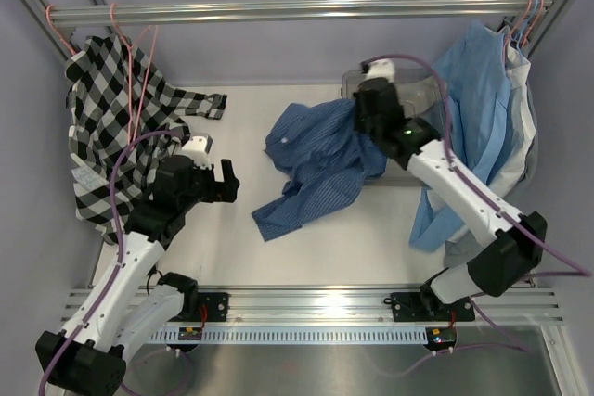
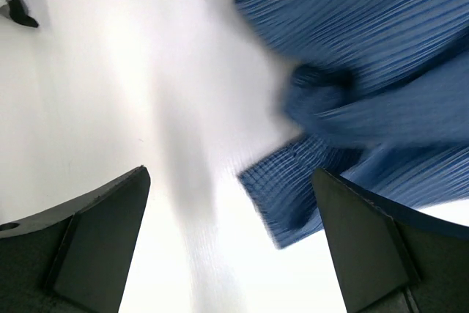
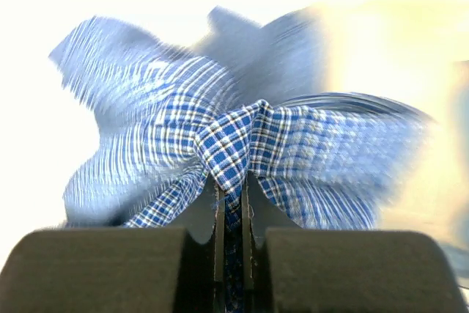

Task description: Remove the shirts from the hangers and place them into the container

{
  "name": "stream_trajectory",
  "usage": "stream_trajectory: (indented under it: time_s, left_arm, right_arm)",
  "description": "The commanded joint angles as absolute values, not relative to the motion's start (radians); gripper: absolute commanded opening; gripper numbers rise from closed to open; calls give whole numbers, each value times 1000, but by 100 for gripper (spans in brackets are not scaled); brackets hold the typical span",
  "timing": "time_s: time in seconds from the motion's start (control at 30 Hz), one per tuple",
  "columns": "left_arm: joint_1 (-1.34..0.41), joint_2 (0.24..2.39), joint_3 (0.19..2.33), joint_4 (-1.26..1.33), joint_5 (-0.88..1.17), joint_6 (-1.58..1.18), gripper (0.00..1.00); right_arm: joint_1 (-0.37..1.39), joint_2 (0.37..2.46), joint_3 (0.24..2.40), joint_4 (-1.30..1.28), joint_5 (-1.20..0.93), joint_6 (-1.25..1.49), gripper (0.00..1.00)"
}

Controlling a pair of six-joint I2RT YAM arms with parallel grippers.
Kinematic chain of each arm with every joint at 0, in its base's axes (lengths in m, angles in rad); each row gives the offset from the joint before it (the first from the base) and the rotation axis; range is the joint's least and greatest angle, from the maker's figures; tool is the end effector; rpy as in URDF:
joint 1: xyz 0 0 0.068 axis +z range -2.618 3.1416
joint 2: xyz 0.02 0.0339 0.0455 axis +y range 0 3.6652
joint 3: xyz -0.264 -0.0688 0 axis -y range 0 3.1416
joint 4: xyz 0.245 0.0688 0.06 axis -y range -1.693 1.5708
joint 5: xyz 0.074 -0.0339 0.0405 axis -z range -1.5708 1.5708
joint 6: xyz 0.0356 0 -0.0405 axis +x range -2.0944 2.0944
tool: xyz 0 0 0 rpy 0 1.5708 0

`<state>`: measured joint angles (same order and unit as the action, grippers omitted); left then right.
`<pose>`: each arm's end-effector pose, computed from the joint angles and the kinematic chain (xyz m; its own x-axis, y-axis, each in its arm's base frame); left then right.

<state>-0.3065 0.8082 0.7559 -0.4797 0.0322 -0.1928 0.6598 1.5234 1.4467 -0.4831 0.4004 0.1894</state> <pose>0.1711 -0.0554 0.2959 -0.5375 -0.0308 -0.8427 0.2293 0.9564 -0.1812 0.2826 0.2016 0.3615 -0.4692 -0.1446 -0.8712 -0.2191 0.9747 -0.0437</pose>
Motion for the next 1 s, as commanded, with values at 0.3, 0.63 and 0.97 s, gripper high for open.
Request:
stream_trajectory:
  time_s: [0.3, 0.63, 0.97]
  left_arm:
    - [-311, 767, 712, -374, -92, -166, 99]
    - [-311, 764, 709, -376, -115, -161, 99]
    - [-311, 775, 707, -380, -133, -156, 99]
  right_arm:
    - [168, 1569, 1469, -471, 578, 319, 0]
    - [178, 1574, 1493, -522, 295, 217, 84]
    - [606, 1543, 1431, -537, 5, -104, 93]
